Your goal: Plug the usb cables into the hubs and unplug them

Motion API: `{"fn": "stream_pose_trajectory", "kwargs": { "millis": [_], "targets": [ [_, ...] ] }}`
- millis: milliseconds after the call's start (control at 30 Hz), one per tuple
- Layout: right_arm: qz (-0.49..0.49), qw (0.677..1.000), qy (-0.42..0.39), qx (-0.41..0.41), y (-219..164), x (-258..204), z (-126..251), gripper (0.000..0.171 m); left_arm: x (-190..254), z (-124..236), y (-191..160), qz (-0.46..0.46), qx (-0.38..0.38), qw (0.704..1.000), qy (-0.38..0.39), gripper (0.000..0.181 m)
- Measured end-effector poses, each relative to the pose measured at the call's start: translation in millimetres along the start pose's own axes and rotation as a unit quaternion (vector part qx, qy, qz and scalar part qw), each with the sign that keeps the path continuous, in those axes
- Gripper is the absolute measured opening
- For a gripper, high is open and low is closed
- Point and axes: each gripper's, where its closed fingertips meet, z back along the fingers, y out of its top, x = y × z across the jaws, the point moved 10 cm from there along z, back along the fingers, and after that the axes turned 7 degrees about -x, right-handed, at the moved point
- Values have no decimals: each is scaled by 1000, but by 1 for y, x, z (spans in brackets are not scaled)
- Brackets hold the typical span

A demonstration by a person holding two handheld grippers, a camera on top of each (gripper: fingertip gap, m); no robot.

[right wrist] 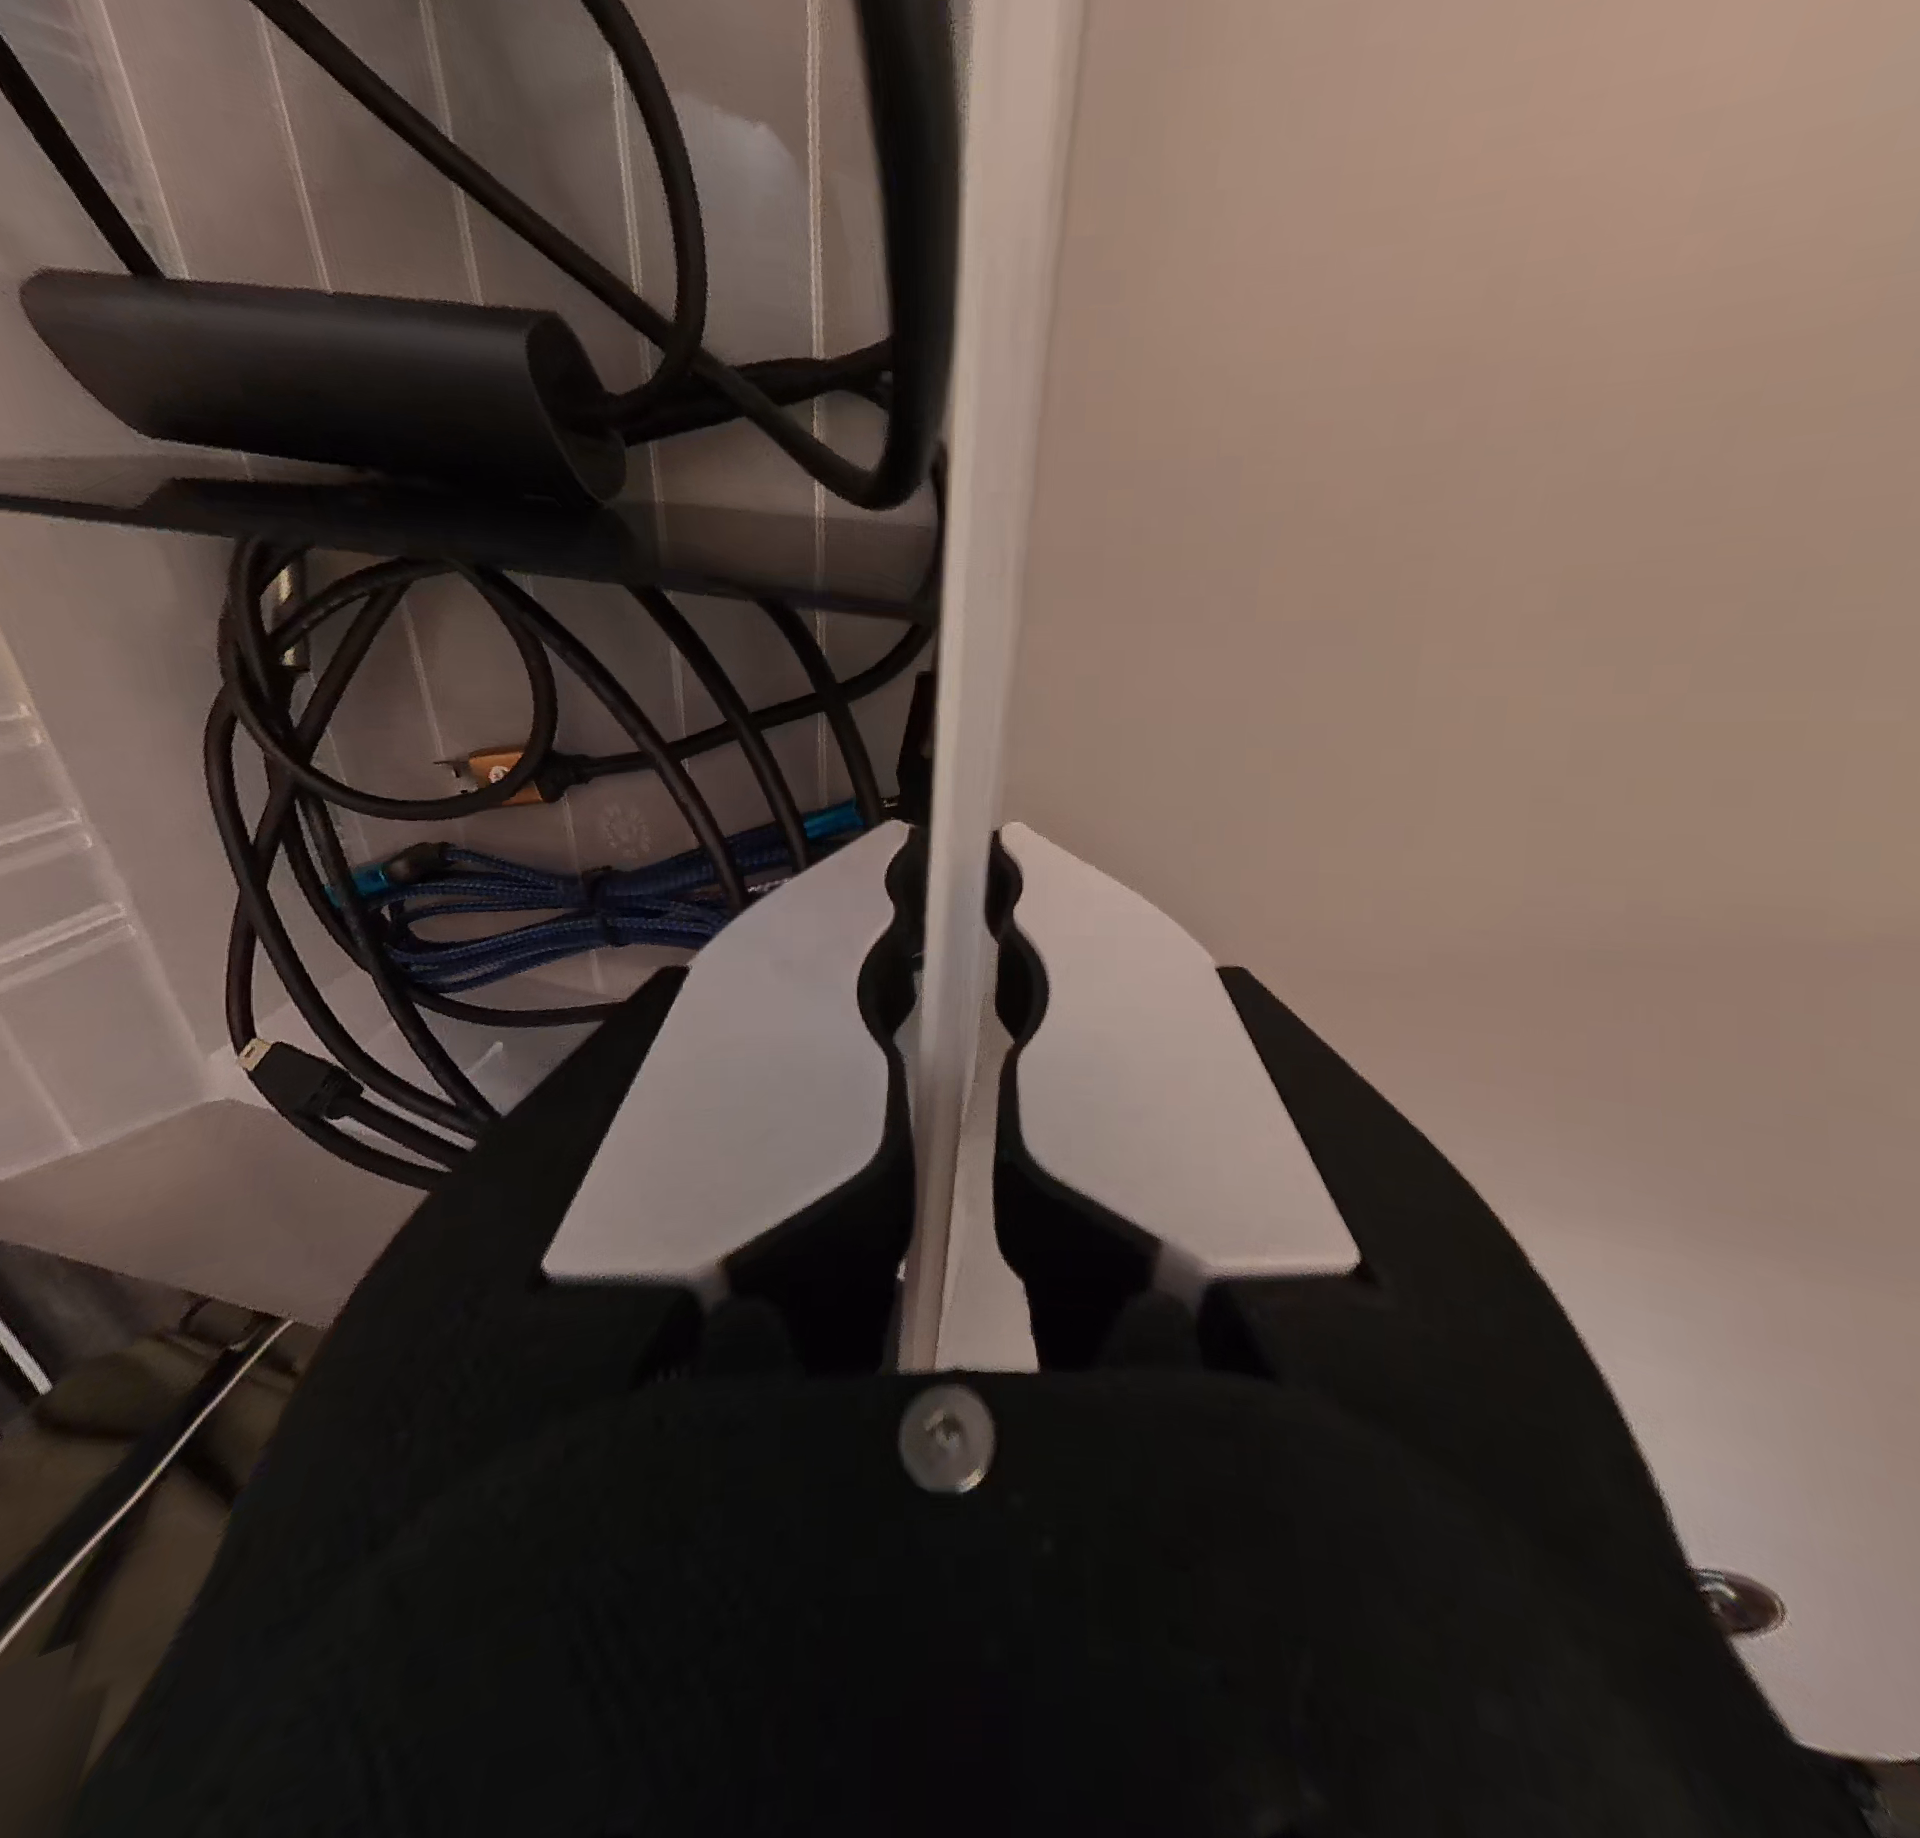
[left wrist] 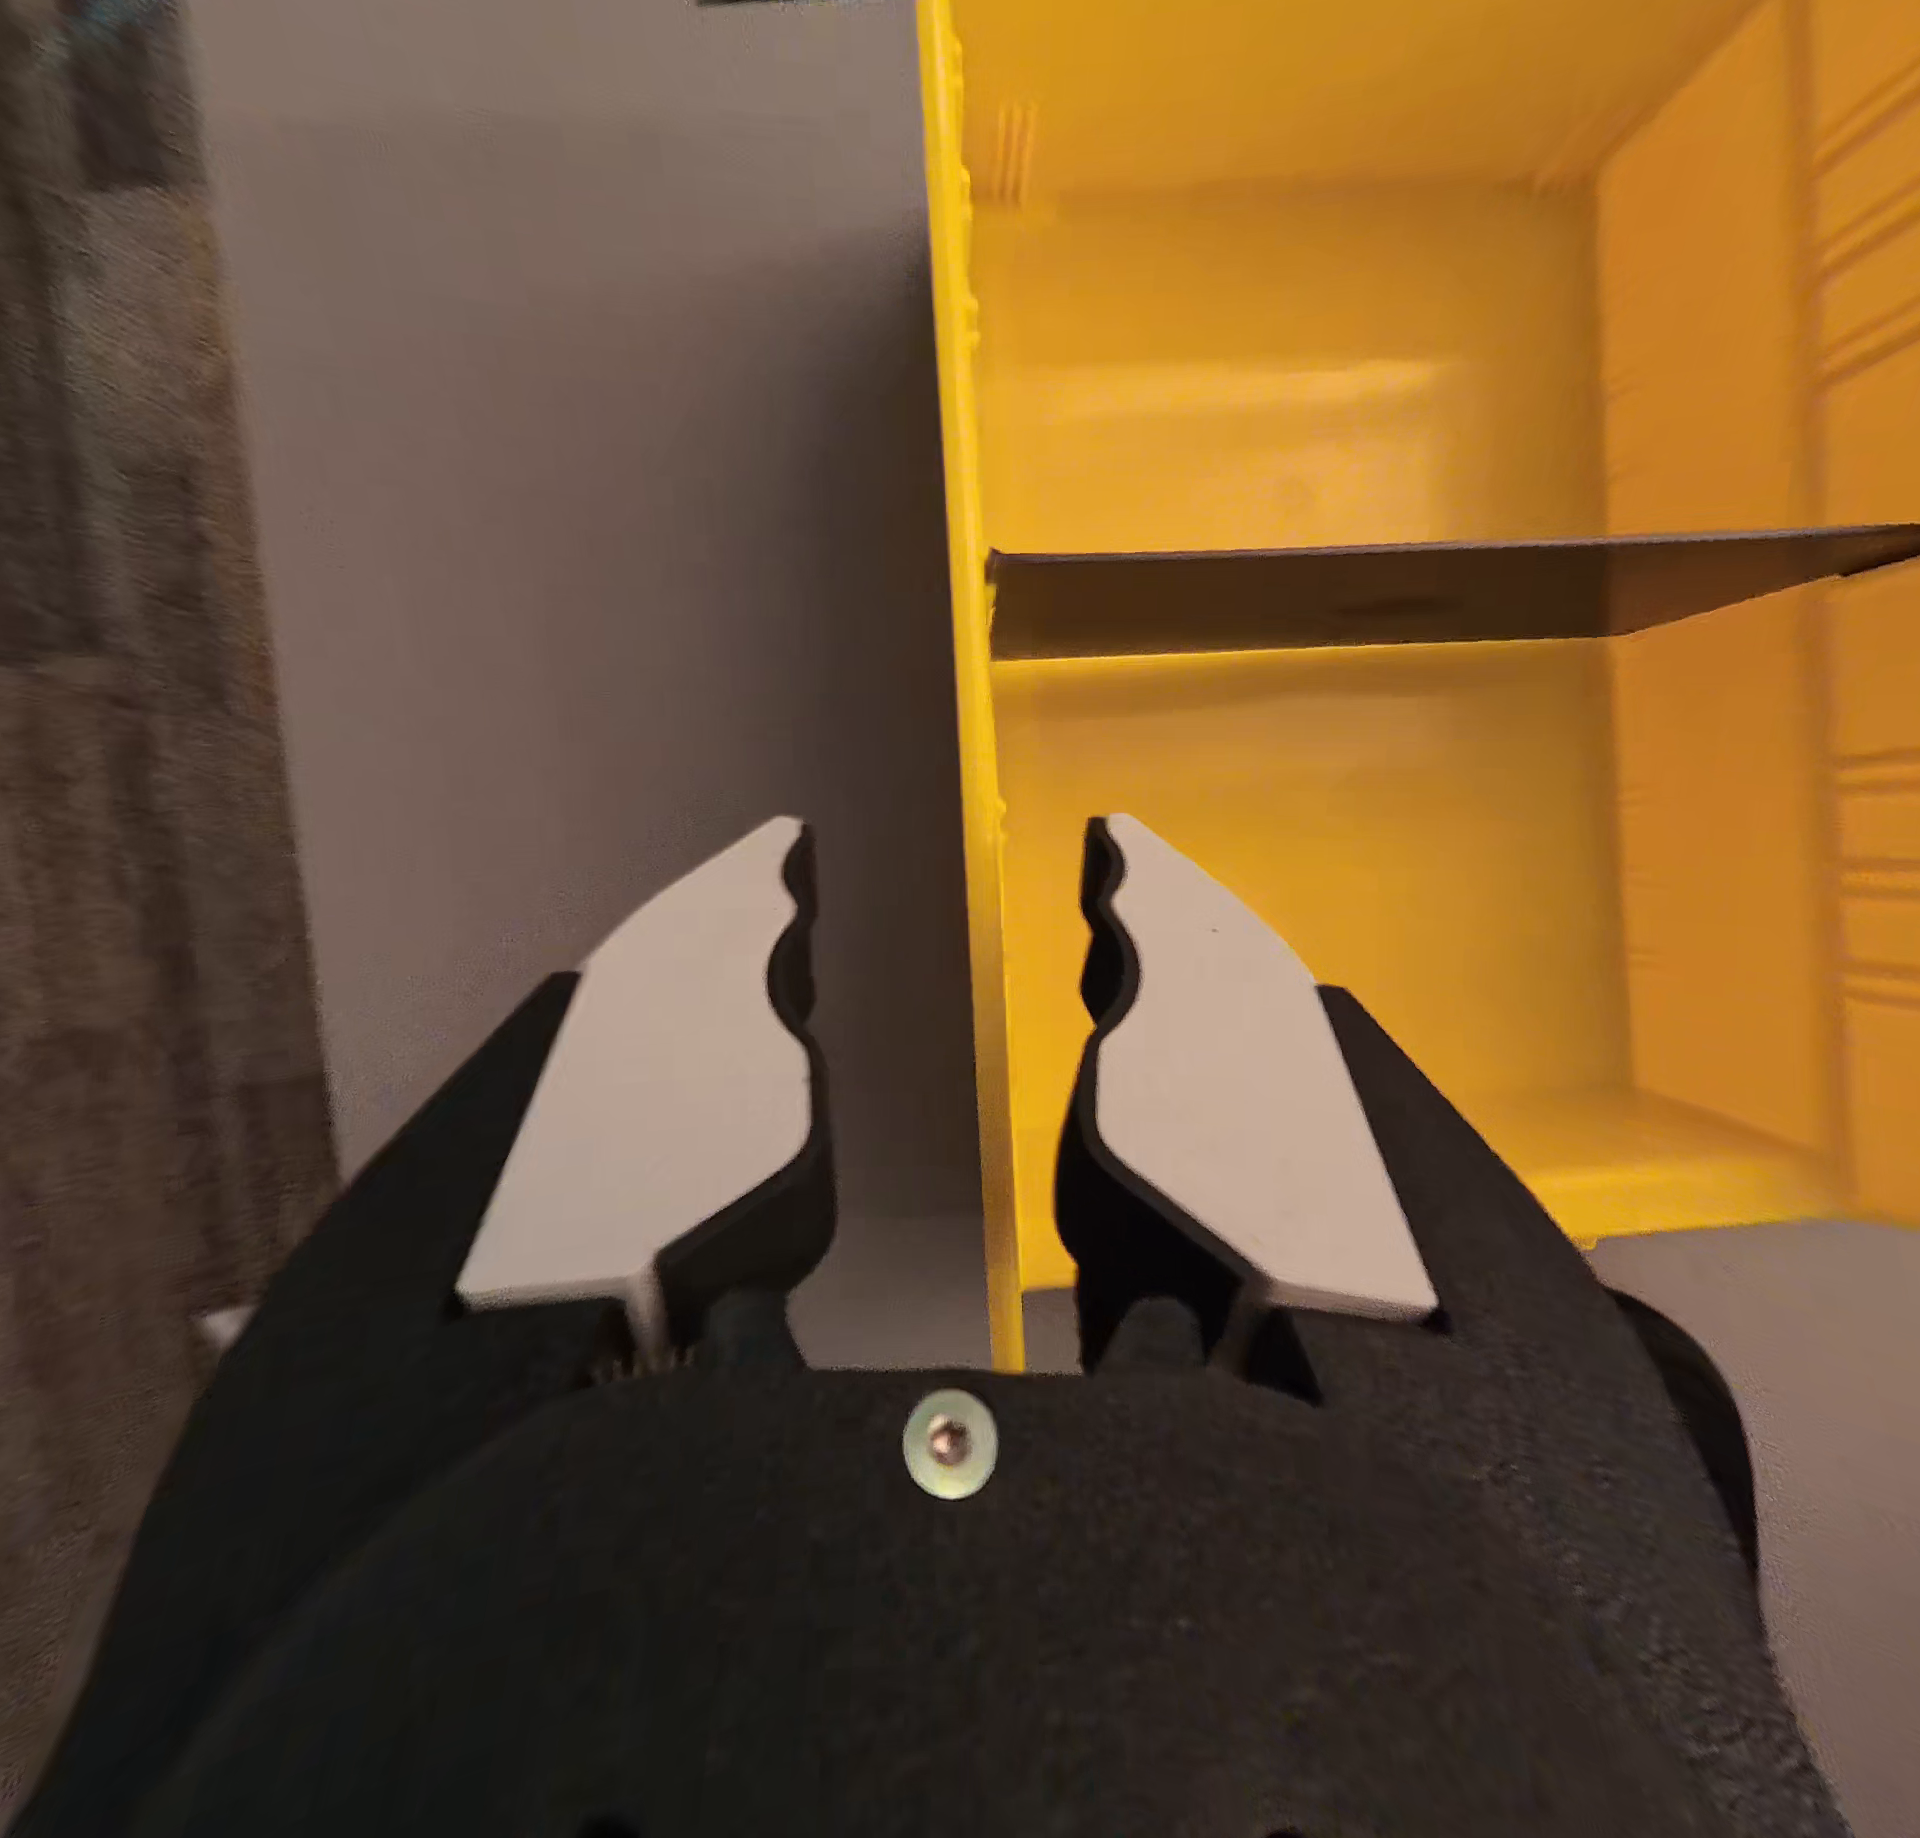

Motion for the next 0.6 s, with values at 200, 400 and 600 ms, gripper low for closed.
{"fn": "stream_pose_trajectory", "kwargs": {
  "millis": [200, 400, 600],
  "targets": [
    [39, 998, -6, -38, 15, -45, -14, 12, 2, -29, -5, 30, -79, 993, -77, 18],
    [91, 995, -15, -47, 31, -91, -27, 13, 18, -33, -5, -13, -131, 990, -51, 6],
    [136, 990, -16, -44, 40, -130, -38, 16, 69, -40, 5, -107, -190, 976, -25, 16]
  ]
}}
